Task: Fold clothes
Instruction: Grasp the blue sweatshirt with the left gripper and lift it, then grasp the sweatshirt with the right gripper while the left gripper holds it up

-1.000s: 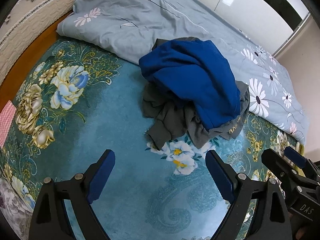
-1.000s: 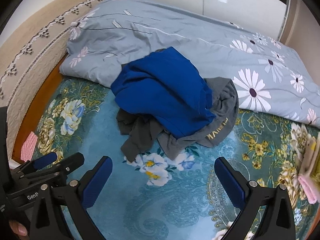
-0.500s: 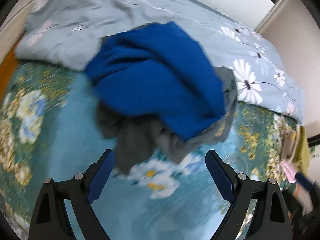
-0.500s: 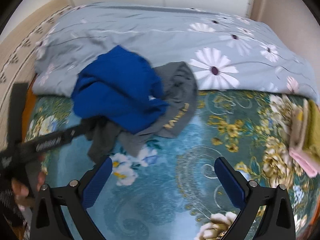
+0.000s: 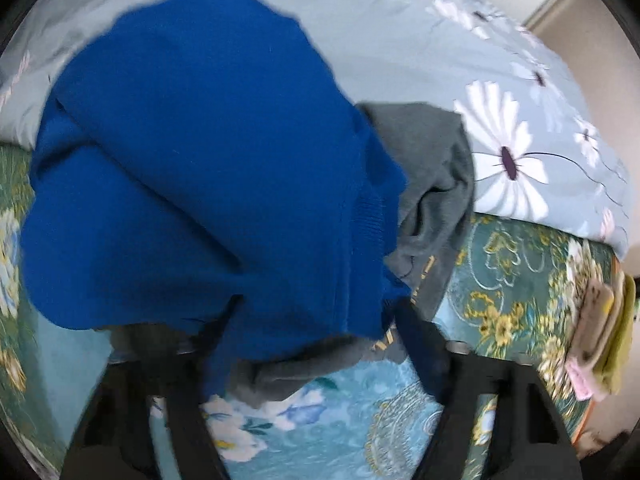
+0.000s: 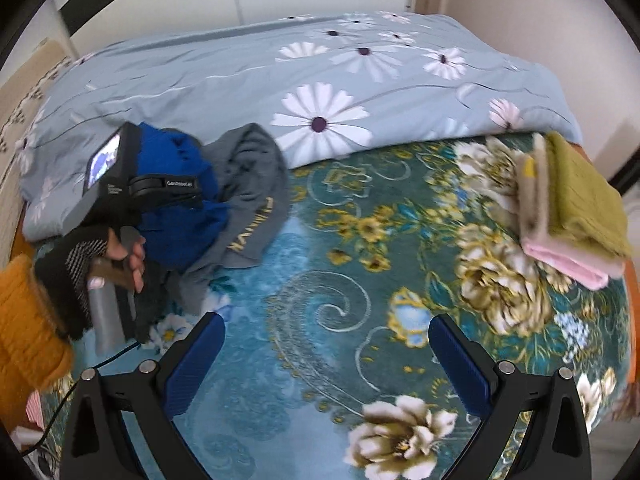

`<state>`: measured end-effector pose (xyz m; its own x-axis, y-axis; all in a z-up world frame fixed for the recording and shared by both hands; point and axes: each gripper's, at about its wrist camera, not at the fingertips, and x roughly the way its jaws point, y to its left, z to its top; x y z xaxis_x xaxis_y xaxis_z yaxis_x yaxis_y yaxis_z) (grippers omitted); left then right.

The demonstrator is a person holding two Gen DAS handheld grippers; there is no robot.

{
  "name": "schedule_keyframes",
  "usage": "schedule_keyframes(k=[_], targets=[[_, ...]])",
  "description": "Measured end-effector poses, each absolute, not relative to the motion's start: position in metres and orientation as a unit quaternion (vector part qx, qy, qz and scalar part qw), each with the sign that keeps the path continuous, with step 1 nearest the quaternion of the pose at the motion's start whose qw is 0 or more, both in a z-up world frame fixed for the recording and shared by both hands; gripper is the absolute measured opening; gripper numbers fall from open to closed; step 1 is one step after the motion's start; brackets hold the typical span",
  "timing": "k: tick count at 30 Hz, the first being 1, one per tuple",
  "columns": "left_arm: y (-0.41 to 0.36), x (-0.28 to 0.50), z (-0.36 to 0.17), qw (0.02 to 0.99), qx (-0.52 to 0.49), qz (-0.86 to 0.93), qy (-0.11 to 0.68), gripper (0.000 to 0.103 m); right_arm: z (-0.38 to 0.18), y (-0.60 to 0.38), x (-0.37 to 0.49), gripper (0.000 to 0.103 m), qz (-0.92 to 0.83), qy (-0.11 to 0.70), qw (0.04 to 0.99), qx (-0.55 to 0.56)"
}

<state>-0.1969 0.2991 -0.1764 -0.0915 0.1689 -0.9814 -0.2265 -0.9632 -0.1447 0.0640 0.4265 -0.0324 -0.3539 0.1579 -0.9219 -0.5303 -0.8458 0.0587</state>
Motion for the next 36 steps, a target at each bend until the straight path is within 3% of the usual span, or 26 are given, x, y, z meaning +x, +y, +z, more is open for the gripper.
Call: schedule_keyframes(k=[2,5,17,24,29,36], targets=[[0.302,-0.203,-0.180,0.134,-0.669,0.731,0.014,0.031,-0.033,0.430,0.072,0.103,0.803,0.183,0.218,-0.524],[0.301,-0.207,-0.168,0.133,-0.661,0.738,0.022,0.012,-0.035,0.433,0.081,0.103,0.802,0.191,0.220,-0.521],[0.193,-0.160,-0.032,0.167,-0.541,0.824,0.004,0.009,-0.015,0.414,0.094,0.103,0.831,0.233,0.170,-0.475],[0.111,-0.112,0.018,0.173,-0.524,0.834,-0.014,0.009,-0.001,0.393,0.094,0.103,0.838,0.278,0.111,-0.456],[0.080,-0.058,0.010,0.157,-0.550,0.819,-0.041,0.009,-0.001,0.367,0.096,0.103,0.832,0.303,0.050,-0.462],[0.015,0.016,-0.041,0.095,-0.615,0.781,-0.057,0.008,-0.028,0.328,0.103,0.103,0.797,0.330,-0.021,-0.505]])
